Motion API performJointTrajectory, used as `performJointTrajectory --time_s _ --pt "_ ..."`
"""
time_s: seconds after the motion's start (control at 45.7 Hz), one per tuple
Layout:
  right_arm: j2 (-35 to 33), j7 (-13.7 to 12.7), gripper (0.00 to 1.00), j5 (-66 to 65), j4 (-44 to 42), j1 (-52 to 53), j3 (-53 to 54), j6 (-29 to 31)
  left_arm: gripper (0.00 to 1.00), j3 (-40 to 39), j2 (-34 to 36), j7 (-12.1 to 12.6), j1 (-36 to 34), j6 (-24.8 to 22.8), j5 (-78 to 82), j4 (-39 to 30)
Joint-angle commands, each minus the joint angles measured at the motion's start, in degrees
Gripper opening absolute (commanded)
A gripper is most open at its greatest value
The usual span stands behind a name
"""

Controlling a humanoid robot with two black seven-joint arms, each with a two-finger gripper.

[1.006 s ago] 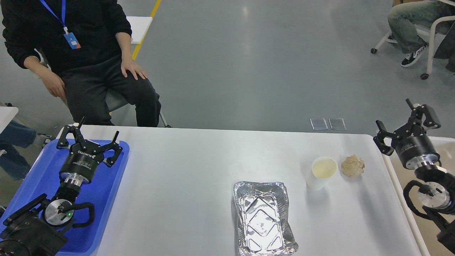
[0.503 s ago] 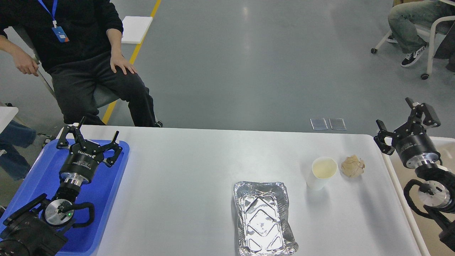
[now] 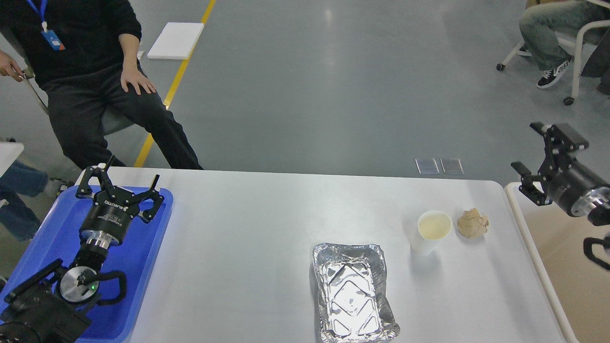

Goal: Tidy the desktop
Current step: 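Swing the right gripper over the table toward the white paper cup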

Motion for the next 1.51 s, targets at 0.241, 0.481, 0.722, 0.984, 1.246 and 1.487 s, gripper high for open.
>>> performJointTrajectory --time_s 0.241,0.481,0.722,0.984,1.246,1.487 --pt "-4.85 -0.32 1.0 -0.42 11.59 34.33 -52.15 4.48 0.99 0.0 0.0 -0.01 0.0 -0.09 0.0 0.0" --pt "4.02 -1.82 1.0 -4.98 17.73 50.23 -71.47 9.06 0.99 0.0 0.0 -0.01 0.0 -0.09 0.0 0.0" --pt "17.03 -3.31 1.0 -9.47 23.1 71.85 -88.54 14.68 0.99 0.0 0.0 -0.01 0.09 0.0 0.0 0.0" --pt "27.75 -3.23 1.0 -10.17 23.63 83.64 -97.68 23.45 0.99 0.0 0.0 -0.01 0.0 0.0 0.0 0.0" --pt "29.17 -4.72 1.0 -25.11 23.54 82.68 -94.87 26.46 0.99 0.0 0.0 -0.01 0.0 -0.09 0.0 0.0" --pt "24.95 -5.07 1.0 -24.33 23.45 85.83 -91.53 27.25 0.99 0.0 0.0 -0.01 0.0 -0.09 0.0 0.0"
